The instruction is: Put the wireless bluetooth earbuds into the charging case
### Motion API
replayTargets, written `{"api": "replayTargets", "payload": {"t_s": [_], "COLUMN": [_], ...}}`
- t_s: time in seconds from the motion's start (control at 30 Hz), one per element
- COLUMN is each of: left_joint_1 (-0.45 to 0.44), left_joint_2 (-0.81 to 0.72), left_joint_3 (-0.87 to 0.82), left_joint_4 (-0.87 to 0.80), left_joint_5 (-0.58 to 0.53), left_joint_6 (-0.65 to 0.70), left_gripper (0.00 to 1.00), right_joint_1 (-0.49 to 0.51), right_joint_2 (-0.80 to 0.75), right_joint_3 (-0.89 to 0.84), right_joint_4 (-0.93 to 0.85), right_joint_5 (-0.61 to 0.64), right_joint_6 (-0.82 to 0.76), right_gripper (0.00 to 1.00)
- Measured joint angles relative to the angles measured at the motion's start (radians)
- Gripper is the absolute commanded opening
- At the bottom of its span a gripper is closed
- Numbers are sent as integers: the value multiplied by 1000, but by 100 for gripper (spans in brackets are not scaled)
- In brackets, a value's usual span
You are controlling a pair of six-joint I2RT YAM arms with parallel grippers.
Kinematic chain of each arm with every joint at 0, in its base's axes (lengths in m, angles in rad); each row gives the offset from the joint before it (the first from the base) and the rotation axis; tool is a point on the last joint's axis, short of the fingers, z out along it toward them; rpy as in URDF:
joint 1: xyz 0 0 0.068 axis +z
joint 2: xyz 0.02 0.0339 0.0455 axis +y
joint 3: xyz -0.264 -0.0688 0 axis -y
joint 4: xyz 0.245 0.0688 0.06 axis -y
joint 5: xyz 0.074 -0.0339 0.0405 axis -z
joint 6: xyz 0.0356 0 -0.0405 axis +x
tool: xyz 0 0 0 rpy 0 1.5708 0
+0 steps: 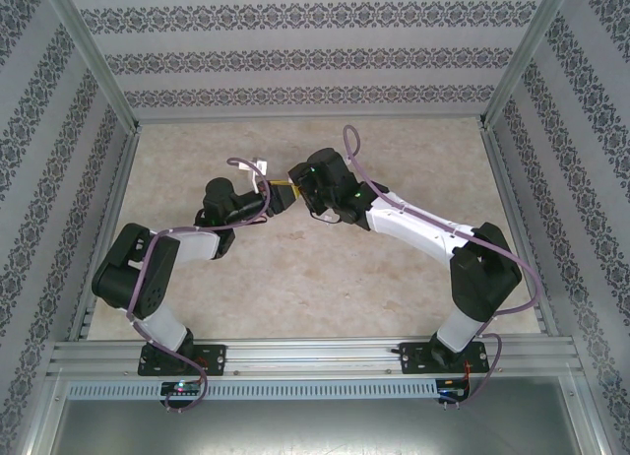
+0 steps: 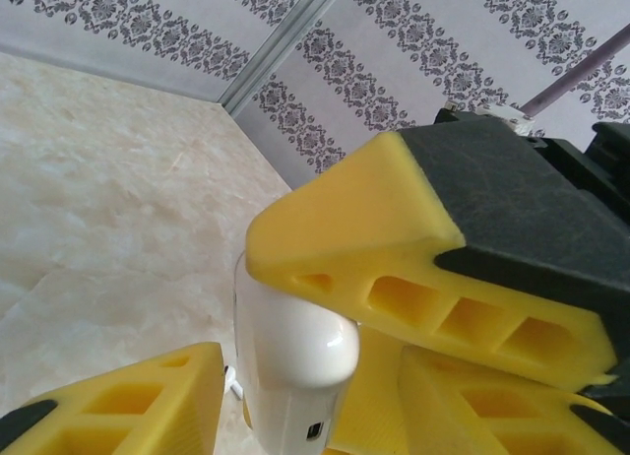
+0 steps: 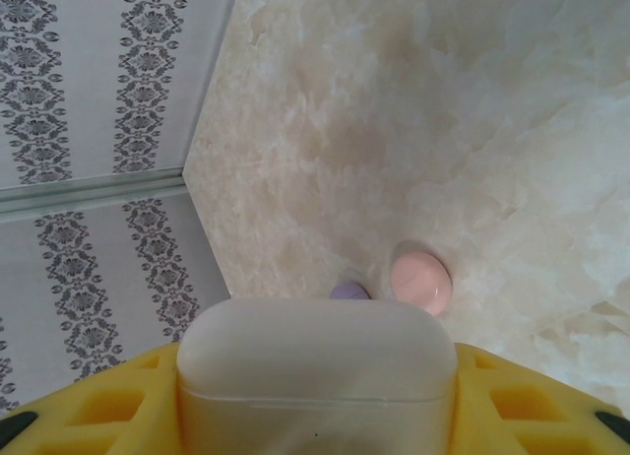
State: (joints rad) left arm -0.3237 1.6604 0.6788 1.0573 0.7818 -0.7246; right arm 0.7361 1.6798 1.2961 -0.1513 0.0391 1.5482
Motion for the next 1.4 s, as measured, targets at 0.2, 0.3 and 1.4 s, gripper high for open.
{"api": "replayTargets", "payload": {"t_s": [0.2,0.3,1.4], "left_joint_1": [-5,-5,-10], "left_joint_2": [15,19,-72], "left_joint_3": [1,1,92], "left_joint_4": [6,6,-248], "left_joint_5": [0,0,155], "left_joint_6": [6,12,109], "left_gripper": [34,25,0], "right_joint_1": [2,2,-167], "right_joint_2": [0,0,-423], "right_joint_3": [0,0,-305], "right_joint_4": [14,14,79], "right_joint_5": [-3,-3,-167], "right_joint_6": [2,2,-853], "right_gripper": [34,34,71]}}
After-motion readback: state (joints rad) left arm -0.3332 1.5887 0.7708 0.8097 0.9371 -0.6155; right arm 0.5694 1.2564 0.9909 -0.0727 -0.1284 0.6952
